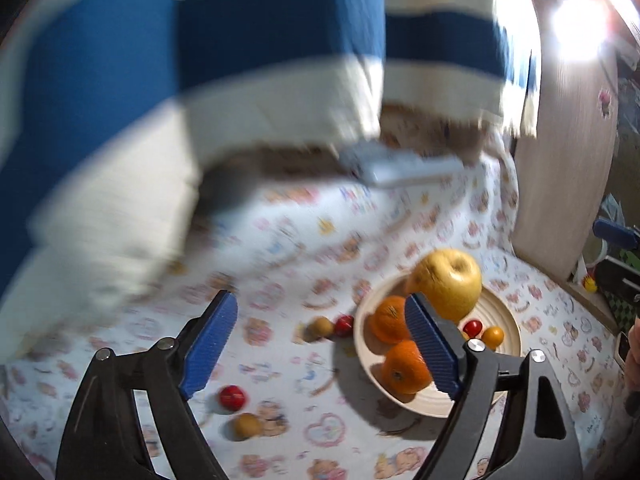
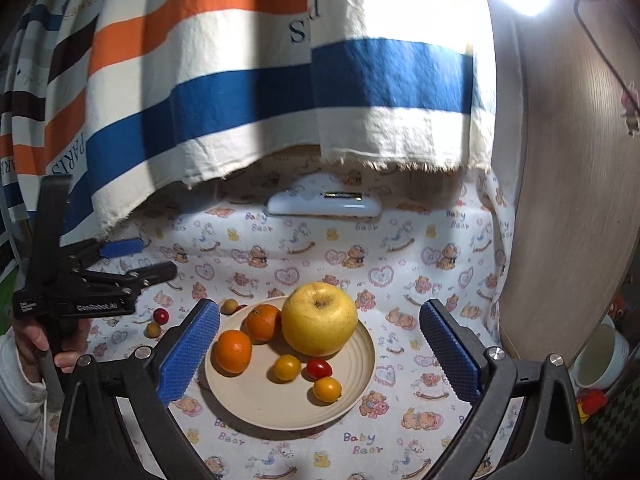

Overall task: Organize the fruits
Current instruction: 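Release the orange onto the plate with left tool while right opens off the pear, then withdraw both open tools from the plate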

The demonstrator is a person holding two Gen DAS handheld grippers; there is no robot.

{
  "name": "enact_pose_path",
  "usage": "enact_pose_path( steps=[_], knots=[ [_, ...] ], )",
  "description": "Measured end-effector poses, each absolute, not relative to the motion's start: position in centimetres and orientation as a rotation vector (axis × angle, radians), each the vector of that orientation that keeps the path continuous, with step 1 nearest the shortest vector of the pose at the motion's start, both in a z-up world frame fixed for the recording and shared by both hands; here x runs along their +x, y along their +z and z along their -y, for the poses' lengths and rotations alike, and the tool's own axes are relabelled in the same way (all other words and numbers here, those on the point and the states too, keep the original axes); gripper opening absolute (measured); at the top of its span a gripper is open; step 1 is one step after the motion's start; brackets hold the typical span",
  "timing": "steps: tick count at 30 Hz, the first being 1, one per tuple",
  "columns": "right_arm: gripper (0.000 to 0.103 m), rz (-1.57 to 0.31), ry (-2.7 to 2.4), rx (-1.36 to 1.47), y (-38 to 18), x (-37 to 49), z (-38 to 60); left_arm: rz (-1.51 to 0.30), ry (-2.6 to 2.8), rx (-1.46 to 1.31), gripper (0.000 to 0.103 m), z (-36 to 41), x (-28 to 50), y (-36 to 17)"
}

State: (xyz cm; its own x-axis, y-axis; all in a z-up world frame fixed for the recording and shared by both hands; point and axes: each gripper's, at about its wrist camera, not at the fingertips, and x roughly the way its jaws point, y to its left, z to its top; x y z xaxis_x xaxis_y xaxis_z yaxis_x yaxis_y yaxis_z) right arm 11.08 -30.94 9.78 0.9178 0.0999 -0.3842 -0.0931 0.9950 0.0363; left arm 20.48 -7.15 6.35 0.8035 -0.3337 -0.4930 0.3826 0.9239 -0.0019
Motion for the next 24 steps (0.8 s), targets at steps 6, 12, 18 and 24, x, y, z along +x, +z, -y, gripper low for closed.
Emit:
enact_pose_path(
  steps=[6,12,18,24],
  knots=[
    [0.102,-0.337,0.086,0.02,10.8,10.2,29.6,-0.314,-0.298,0.072,0.103,3.9,16.4,9.1],
    [0.102,-0.315,0.085,0.013,10.9,9.9,28.5,-0.262,-0.251,0.06,0.103,1.5,14.4,10.1],
    [0.102,-0.304,0.095,0.006,10.8,9.5,27.7,-0.288,-0.229,0.047,0.103,-0.1,13.6,9.1],
    [0.102,-0.328,0.101,0.013,9.7,10.1,27.0,-0.393,-0.235,0.028,0.094,-0.5,14.5,6.9]
  ],
)
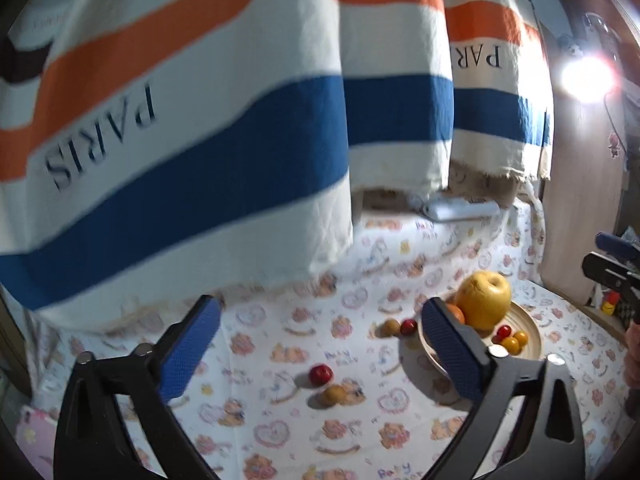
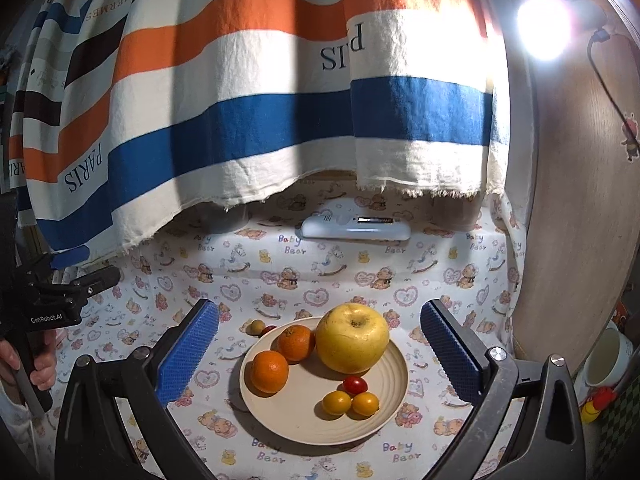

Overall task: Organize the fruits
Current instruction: 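Withdraw both open tools from the plate, then grasp the brown round fruit with left tool while right approaches the red plum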

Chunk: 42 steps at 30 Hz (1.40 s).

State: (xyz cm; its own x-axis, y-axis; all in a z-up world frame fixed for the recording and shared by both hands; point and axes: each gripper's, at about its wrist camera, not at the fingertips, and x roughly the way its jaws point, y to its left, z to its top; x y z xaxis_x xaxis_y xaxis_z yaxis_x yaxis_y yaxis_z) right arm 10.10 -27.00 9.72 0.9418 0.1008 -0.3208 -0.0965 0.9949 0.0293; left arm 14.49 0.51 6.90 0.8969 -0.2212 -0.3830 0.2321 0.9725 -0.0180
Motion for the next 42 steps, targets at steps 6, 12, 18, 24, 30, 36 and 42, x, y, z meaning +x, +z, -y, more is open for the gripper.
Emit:
enact_pose_path(
  steps=[6,12,18,24,30,36,42],
  knots=[
    [0.102,-0.368,0.096,0.033,8.1,11.6,26.2,-0.5,-0.239,0.026,0.079,0.4,15.7,4.6],
    [0.102,-0.354,0.044,0.027,7.0,12.8,25.9,-0.628,-0.246,-0.026,0.049,1.0,17.5,1.7],
    [0.102,-0.364,0.065,-0.024,6.0,13.1,24.9,-0.713,-0.25,-0.056,0.037,1.2,19.1,-0.9],
    [0.102,-0.37,0.081,-0.039,5.3,13.2,24.6,-0.78,-0.237,-0.068,0.03,1.0,20.1,-2.8],
    [0.095,-0.43,0.116,-0.011,4.1,14.0,24.8,-0.795,-0.243,-0.06,0.029,1.2,20.5,-3.5],
    [0.072,-0.507,0.16,0.004,2.6,15.0,24.3,-0.832,-0.234,-0.048,0.028,1.5,21.1,-4.3],
    [0.054,-0.541,0.2,0.002,2.1,15.2,23.8,-0.869,-0.234,-0.065,0.028,1.2,21.8,-5.0]
  ],
)
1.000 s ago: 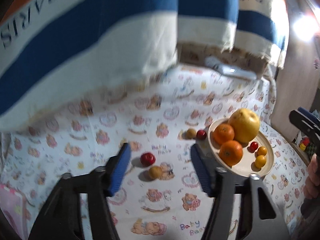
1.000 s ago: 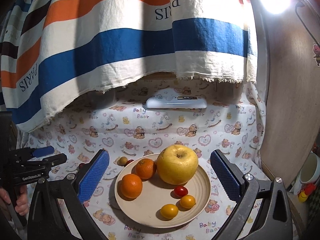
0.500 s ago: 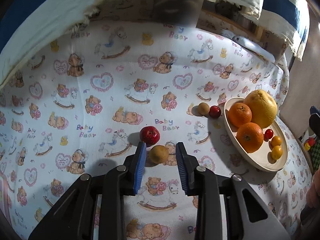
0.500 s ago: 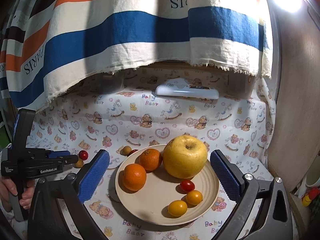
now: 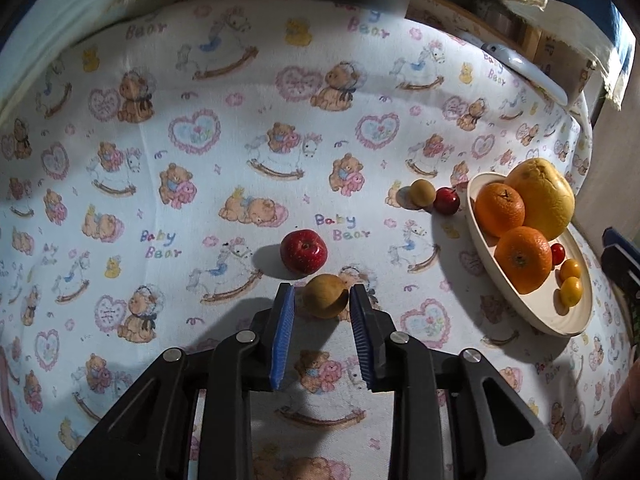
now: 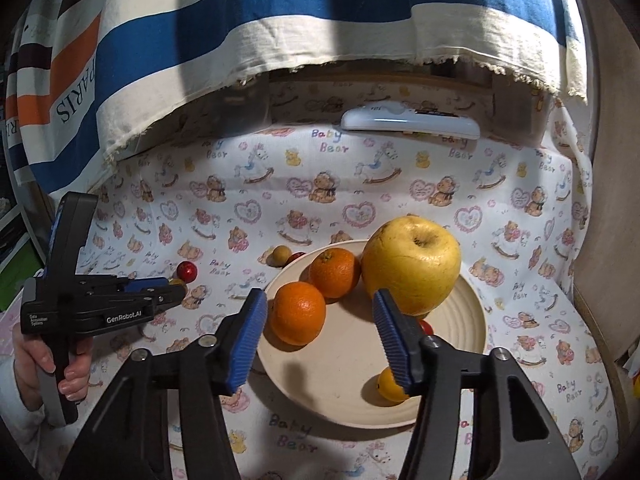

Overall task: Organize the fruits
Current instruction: 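Grasp the brown round fruit with left tool while right approaches the red plum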

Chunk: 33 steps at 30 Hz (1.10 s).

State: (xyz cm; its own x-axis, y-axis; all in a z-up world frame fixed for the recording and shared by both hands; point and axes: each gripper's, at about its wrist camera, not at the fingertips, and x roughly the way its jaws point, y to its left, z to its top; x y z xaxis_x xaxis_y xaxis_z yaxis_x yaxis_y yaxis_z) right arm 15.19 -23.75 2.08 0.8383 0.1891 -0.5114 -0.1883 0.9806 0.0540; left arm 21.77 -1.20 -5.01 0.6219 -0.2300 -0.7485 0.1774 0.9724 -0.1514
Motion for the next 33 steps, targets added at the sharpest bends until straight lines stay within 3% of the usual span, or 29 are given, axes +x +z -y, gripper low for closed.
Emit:
enact_pose_path(
  steps=[3,6,18,26,33],
  knots=[
    [0.042,-0.548,0.211,-0.001,2.0,15.2,23.6,-0.868,-0.244,-0.062,0.023,1.4,21.7,-5.0],
    [0.039,-0.551,0.212,-0.004,2.0,15.2,23.5,-0.841,-0.236,-0.05,0.022,1.4,21.2,-4.5],
    [0.039,-0.547,0.257,-0.017,3.8,15.0,20.8,-0.653,-0.192,-0.029,0.022,-3.5,19.0,0.3],
    [0.039,-0.572,0.362,-0.074,3.7,17.0,14.6,-0.669,-0.107,-0.081,0.022,-6.9,20.2,-2.1],
    [0.037,-0.715,0.449,-0.115,0.8,20.5,9.9,-0.678,-0.082,-0.085,0.022,-7.4,20.2,-2.4]
  ],
)
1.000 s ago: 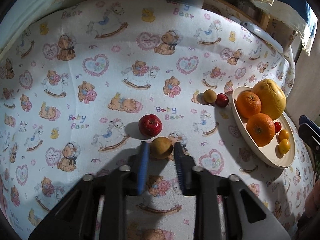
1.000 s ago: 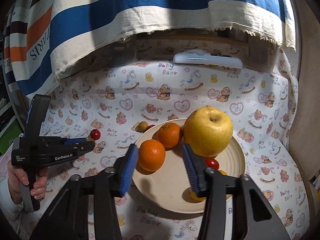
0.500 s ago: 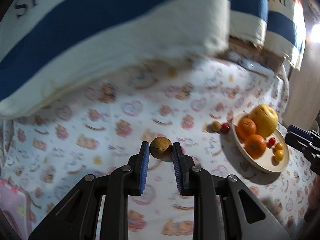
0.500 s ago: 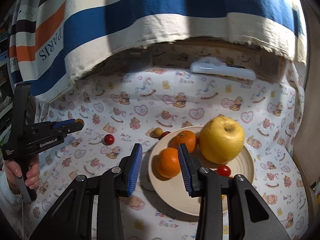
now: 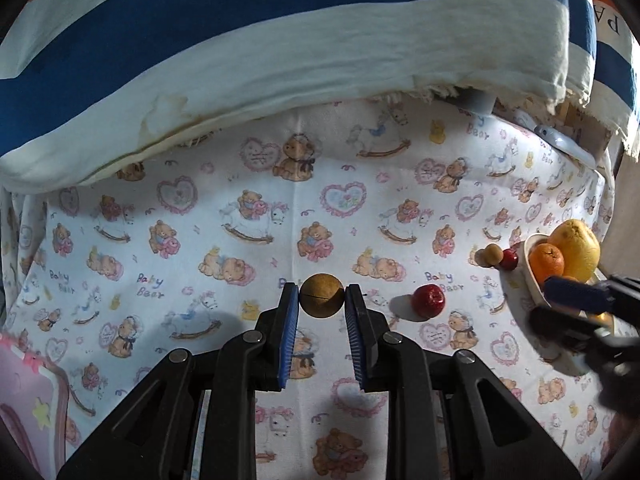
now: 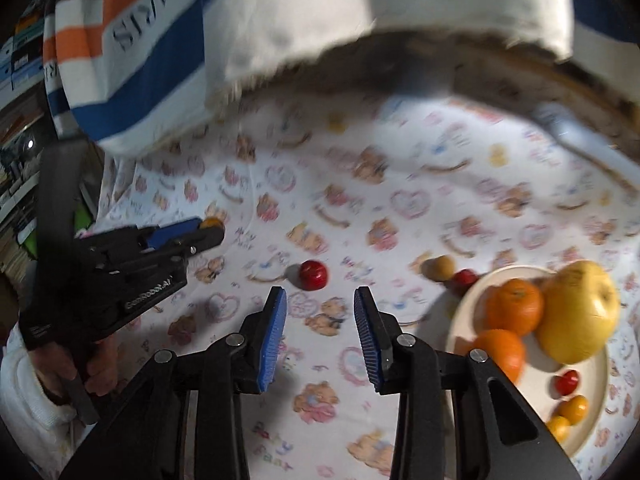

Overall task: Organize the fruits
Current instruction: 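Grasp the brown round fruit with left tool while right approaches the red plum, then lift the brown fruit with left tool while right grasps the red plum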

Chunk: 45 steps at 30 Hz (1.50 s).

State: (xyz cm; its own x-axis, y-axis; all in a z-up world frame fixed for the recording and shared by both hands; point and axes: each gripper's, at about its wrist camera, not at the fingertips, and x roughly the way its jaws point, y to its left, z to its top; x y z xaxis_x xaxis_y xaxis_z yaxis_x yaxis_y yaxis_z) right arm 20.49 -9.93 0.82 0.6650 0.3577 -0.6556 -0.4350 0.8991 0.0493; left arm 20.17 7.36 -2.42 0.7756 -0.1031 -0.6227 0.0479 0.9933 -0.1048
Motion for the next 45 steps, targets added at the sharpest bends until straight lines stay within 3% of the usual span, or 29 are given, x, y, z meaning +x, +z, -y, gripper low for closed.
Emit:
enact_pose_path(
  steps=[19,29,38,45],
  knots=[
    [0.035,-0.817,0.445,-0.207,-3.1,26.1,5.4,-0.719,-0.066,-0.177,0.023,-9.3,20.7,-3.0],
    [0.028,-0.833,0.446,-0.218,-3.6,26.8,4.8,-0.71,-0.069,-0.163,0.023,-8.9,20.6,-2.9],
    [0.028,-0.754,0.431,-0.162,-1.1,23.5,7.5,-0.656,-0.09,-0.107,0.023,-8.0,19.7,-2.0],
    [0.028,-0.587,0.451,-0.151,3.2,16.4,10.6,-0.604,-0.113,-0.043,0.023,-6.3,17.5,0.6]
  ],
)
